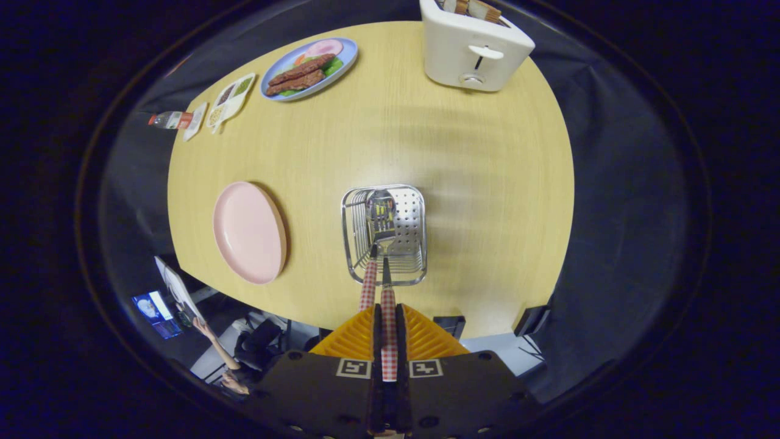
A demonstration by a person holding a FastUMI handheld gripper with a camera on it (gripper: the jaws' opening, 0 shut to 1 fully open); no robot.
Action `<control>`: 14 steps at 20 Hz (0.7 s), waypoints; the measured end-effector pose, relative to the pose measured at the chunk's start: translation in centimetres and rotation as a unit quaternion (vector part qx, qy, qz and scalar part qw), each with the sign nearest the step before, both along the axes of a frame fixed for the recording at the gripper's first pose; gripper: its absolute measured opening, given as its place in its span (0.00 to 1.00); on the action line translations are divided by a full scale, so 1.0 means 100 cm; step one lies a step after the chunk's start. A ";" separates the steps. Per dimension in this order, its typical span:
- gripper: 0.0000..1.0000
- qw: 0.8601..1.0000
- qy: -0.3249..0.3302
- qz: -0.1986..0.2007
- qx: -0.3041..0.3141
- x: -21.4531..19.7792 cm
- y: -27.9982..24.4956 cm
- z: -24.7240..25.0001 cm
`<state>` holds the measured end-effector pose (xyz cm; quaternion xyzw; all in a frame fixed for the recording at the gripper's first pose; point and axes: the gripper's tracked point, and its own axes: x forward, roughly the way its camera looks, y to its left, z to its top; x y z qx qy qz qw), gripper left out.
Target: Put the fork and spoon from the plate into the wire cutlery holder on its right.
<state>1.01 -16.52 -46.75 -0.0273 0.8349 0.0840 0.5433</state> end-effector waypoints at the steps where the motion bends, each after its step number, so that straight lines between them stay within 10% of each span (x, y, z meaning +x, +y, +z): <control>1: 0.08 1.000 -0.001 -0.002 -0.002 0.001 -0.001 -0.001; 14: 0.42 0.993 -0.101 -0.039 0.056 0.021 0.013 0.034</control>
